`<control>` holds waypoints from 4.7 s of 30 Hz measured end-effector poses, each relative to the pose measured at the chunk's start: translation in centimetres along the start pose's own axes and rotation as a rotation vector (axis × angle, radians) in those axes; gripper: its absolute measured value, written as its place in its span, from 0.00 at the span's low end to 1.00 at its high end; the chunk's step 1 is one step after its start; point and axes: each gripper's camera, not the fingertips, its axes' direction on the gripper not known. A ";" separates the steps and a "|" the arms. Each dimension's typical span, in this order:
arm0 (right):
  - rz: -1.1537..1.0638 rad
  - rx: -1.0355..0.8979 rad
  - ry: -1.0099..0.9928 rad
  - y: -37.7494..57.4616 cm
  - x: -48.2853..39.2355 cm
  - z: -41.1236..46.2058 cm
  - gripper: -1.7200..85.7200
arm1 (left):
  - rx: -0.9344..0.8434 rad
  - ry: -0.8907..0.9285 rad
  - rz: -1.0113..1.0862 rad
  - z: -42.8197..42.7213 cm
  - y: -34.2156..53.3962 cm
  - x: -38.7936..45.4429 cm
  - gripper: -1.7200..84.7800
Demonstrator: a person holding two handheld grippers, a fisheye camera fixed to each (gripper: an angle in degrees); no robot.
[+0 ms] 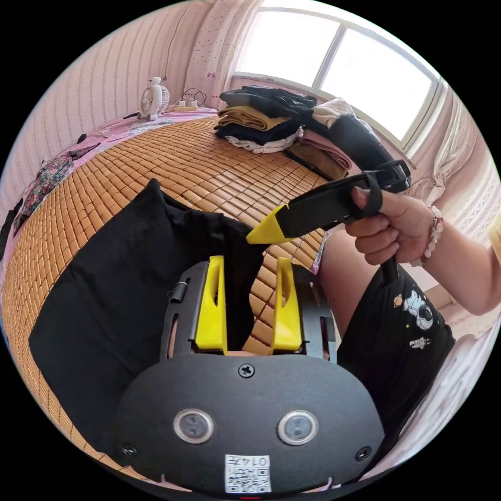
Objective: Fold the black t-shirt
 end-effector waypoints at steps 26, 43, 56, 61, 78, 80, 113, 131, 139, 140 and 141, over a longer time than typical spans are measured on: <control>0.152 0.369 0.281 0.2 5.4 -6.8 0.03 | 0.108 0.150 0.054 -8.9 5.2 -1.2 0.01; -0.238 0.163 0.453 -15.4 -10.1 8.9 0.08 | 0.307 -0.123 -0.555 -18.8 11.1 -17.3 0.04; -0.407 -0.148 0.695 -17.6 -8.4 20.8 0.15 | 0.260 -0.200 -0.738 -17.0 12.0 -21.0 0.12; -0.421 -0.167 0.696 -16.5 -8.6 22.0 0.13 | 0.204 -0.199 -0.739 -15.1 11.0 -20.5 0.09; -0.385 0.325 0.394 1.5 -16.3 0.8 0.03 | 0.383 -0.339 -0.306 -26.2 6.7 -5.8 0.02; -0.377 0.388 0.384 4.9 -16.8 -2.0 0.03 | 0.433 -0.346 -0.204 -27.7 5.6 -2.5 0.02; 0.069 0.216 0.431 3.9 0.7 -10.0 0.03 | 0.081 -0.203 -0.206 -5.2 -8.9 -4.4 0.03; -0.015 0.166 0.516 5.2 2.3 -9.6 0.03 | -0.036 -0.148 -0.158 4.9 -14.8 -8.3 0.08; 0.012 0.285 0.398 9.2 0.6 -12.7 0.03 | -0.008 -0.085 -0.265 0.8 -13.8 -6.8 0.02; -0.005 0.304 0.377 10.1 -0.1 -13.2 0.03 | 0.016 -0.091 -0.261 -0.8 -13.3 -5.8 0.02; -0.044 0.331 0.368 11.2 -1.0 -13.6 0.03 | 0.028 -0.097 -0.258 -1.6 -13.1 -5.2 0.02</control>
